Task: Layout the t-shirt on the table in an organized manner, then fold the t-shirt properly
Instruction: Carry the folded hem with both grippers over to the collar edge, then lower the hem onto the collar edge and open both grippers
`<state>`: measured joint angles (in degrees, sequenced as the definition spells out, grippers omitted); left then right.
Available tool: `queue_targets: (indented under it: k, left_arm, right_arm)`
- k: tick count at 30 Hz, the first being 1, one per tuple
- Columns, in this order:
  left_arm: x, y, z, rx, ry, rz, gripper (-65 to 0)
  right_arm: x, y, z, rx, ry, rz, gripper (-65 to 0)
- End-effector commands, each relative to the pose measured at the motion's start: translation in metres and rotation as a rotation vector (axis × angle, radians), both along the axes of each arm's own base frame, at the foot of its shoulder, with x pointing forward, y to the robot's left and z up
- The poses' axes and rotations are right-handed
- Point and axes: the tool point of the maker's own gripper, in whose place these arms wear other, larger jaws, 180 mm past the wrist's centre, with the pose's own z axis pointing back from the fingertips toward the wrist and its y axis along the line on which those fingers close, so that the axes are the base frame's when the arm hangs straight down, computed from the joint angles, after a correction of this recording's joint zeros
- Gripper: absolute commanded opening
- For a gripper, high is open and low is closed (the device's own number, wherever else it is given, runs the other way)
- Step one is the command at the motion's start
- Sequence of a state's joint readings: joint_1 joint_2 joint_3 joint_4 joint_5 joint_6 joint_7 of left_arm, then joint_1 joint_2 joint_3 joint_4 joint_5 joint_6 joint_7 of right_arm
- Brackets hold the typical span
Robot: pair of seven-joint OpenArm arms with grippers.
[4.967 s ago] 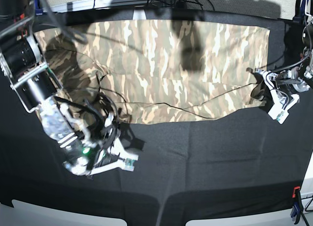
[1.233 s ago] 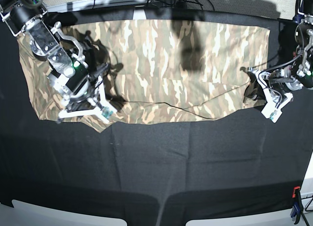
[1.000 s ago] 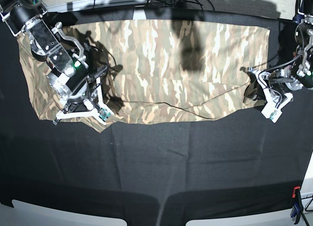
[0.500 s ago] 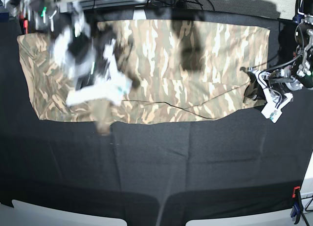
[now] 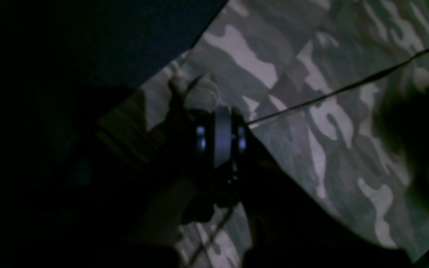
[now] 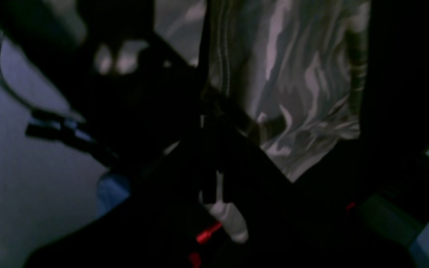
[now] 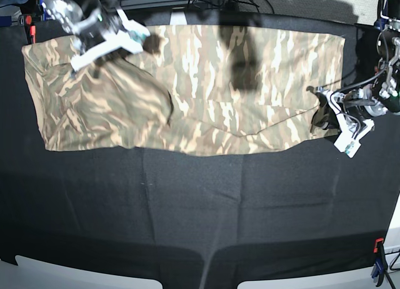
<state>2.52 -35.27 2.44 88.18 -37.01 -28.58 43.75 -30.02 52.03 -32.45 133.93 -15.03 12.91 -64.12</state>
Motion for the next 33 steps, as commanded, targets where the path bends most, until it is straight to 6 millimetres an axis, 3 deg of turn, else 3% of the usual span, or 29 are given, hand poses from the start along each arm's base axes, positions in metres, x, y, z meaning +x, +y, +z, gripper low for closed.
queue_targets:
  k: [1, 5, 10, 13, 17, 21, 33]
  left_arm:
    - [0.011, 0.005, 0.016, 0.001, -0.052, 0.001, -65.0]
    - [0.012, 0.006, 0.016, 0.004, -0.056, 0.001, -65.0]
    - [0.015, 0.014, 0.021, 0.141, -0.076, -0.04, -65.0]
    - [0.014, 0.01, 0.041, 0.204, -0.111, -0.093, -65.0]
    - [0.016, -0.007, 0.083, 0.246, -0.231, -0.172, -65.0]
    - [0.013, -0.021, 0.101, 0.252, -0.285, -0.213, -65.0]
    - [-0.001, 0.003, 0.077, 0.389, -0.143, -0.197, -65.0]
  right_arm:
    - [0.002, -0.006, 0.007, -0.025, -0.026, 0.015, -65.0]
    - [-0.003, -0.024, 0.011, -0.11, -0.052, 0.039, -65.0]
    - [0.012, -0.035, 0.024, -0.173, -0.149, 0.049, -65.0]
    - [0.018, -0.039, 0.028, -0.18, -0.183, 0.032, -65.0]
    - [0.027, -0.045, 0.035, -0.194, -0.215, 0.012, -65.0]
    - [0.034, -0.051, 0.04, -0.203, -0.237, -0.008, -65.0]
    - [0.039, -0.062, 0.047, -0.248, -0.251, 0.017, -65.0]
